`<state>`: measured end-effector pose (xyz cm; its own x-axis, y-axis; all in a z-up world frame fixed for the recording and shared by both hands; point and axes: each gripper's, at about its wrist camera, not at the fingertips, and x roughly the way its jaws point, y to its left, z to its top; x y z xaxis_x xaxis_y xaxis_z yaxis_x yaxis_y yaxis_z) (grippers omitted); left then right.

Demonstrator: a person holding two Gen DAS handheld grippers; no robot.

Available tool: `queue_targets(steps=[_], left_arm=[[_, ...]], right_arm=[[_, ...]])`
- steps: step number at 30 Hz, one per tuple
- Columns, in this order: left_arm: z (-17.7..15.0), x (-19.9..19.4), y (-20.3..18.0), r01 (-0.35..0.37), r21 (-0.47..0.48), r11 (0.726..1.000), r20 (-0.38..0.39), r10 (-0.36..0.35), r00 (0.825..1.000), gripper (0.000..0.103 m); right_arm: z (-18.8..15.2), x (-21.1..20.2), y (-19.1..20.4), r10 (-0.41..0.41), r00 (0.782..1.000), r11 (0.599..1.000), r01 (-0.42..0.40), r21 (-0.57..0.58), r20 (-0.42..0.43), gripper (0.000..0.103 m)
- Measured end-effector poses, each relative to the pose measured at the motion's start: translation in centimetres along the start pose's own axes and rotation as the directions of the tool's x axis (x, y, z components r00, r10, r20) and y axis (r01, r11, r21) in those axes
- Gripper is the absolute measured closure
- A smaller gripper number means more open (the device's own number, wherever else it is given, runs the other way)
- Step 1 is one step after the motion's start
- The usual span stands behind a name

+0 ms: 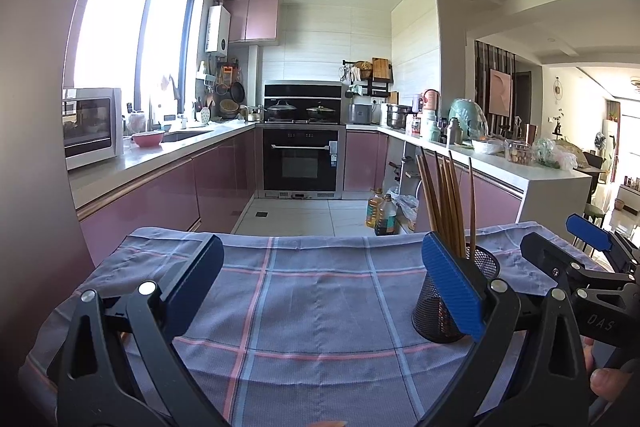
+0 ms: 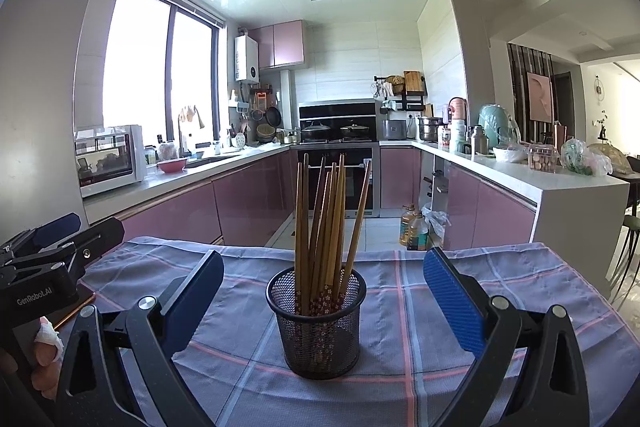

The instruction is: Organize utensils

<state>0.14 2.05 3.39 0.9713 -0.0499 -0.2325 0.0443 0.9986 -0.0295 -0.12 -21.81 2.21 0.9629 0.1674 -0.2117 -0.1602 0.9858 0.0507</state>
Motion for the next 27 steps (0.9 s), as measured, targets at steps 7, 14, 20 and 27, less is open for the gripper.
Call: queue_targets(steps=[7, 14, 20, 27], left_arm=[[0.0, -0.04, -0.13, -0.003, 0.002, 1.0, 0.0, 0.003, 1.0, 0.006], [0.0, -0.04, -0.14, -0.002, 0.002, 1.0, -0.001, 0.002, 1.0, 0.006], [-0.01, -0.07, -0.22, -0.002, 0.004, 1.0, -0.001, 0.002, 1.0, 0.006], [0.04, -0.05, -0.21, -0.002, 0.003, 1.0, -0.002, 0.002, 1.0, 0.006]], right_arm=[[0.1, 0.14, 0.08, 0.0, 1.0, 1.0, 0.0, 0.002, -0.006, 0.006], [0.17, 0.06, 0.06, 0.002, 1.0, 1.0, -0.002, 0.001, -0.008, 0.006], [0.14, 0.12, 0.01, 0.003, 1.0, 1.0, -0.003, 0.003, -0.012, 0.006], [0.12, 0.23, -0.01, 0.004, 1.0, 1.0, -0.004, 0.006, -0.011, 0.006]])
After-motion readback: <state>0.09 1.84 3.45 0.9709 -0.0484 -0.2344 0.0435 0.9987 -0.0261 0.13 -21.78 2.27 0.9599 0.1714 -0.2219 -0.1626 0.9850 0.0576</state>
